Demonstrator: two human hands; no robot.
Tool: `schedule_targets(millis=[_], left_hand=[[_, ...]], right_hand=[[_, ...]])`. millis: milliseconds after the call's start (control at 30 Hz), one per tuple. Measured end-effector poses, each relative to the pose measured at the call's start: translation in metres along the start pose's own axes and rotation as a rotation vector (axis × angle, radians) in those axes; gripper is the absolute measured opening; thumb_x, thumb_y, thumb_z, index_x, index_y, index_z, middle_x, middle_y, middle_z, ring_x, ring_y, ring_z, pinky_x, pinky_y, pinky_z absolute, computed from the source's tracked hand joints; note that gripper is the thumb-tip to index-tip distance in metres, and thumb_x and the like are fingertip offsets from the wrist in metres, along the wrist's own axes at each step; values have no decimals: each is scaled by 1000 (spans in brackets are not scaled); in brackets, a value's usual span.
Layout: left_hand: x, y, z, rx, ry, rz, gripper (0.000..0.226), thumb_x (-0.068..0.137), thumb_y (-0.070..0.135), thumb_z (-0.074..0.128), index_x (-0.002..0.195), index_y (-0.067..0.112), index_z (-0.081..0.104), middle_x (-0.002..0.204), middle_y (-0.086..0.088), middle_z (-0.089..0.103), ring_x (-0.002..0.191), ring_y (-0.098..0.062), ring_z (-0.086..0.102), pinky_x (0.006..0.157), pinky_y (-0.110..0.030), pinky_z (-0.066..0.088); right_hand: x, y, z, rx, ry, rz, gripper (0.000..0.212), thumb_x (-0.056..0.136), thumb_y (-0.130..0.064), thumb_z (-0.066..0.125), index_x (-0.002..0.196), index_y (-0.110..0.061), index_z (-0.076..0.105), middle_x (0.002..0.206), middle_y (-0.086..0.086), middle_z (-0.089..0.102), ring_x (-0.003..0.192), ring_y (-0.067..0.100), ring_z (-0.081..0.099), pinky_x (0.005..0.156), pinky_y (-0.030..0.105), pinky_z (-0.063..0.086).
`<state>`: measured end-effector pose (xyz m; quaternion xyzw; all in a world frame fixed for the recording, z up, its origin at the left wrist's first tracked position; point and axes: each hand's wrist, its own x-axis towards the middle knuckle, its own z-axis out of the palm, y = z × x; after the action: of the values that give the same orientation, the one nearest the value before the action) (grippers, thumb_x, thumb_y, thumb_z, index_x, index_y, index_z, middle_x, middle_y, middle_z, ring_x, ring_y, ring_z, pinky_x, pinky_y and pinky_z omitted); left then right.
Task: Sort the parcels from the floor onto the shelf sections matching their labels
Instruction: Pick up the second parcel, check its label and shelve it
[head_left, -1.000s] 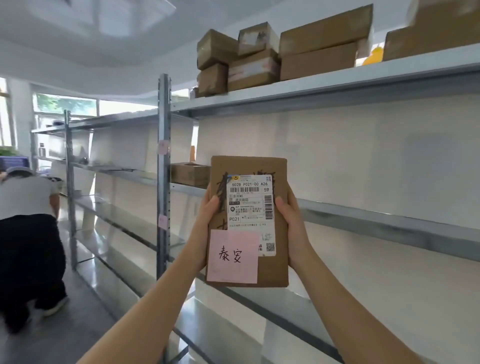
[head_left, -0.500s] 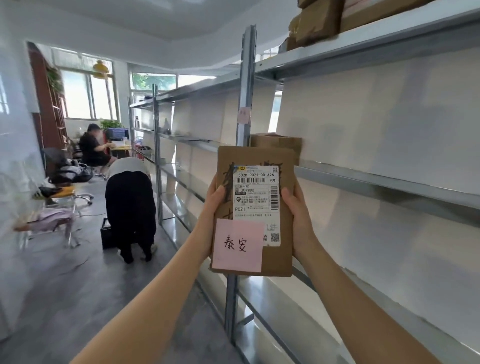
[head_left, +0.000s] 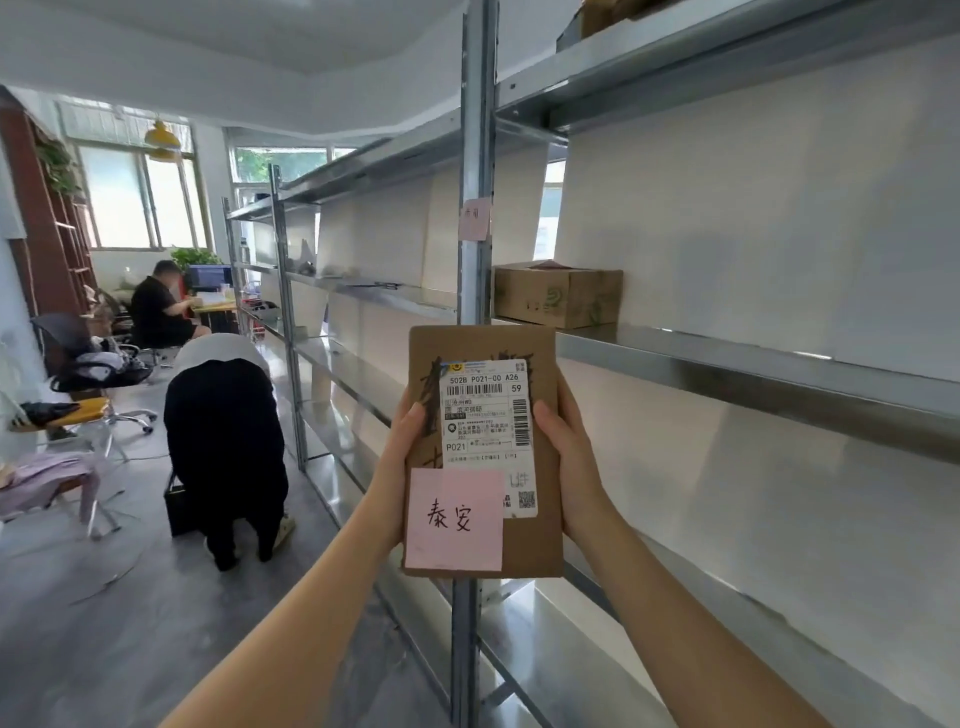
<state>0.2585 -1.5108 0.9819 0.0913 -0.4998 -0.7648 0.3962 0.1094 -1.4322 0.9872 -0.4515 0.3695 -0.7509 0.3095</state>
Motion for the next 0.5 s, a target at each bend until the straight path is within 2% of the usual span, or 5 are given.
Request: schedule_targets(millis=[133,267,400,500], left_hand=[[38,-24,-18,-17,10,-41,111,47,56,82,139,10,40,105,-14,72,85,-27,72,62,-34,57],[74,-51,-35,-34,8,-97,106,54,55,79,140,10,37,104,-13,73,84,-29,72,62,-35,58],[111,-78,-51,-36,-4,-193,115,45,58,82,140,11,38,107,-15,71,85,-29,71,63,-37,58],[140,-97,-60,-26,-12,-234,108,53,56,78,141,8,36,99,-12,74,78,-26,72,60,-34,58]], right_hand=[[25,30,-20,-20,45,36,67,80,-29,58,143,-29,36,129,6,62,105,21,67,76,30,56],[49,57,-43,-41,96,72,66,80,-30,58,143,-28,38,129,8,62,106,22,66,78,31,56],[72,87,-67,-61,185,108,69,80,-30,60,145,-25,35,136,10,57,117,27,60,96,45,50],[86,109,-85,-75,262,128,70,80,-31,60,145,-24,35,137,10,56,120,28,58,102,50,45]])
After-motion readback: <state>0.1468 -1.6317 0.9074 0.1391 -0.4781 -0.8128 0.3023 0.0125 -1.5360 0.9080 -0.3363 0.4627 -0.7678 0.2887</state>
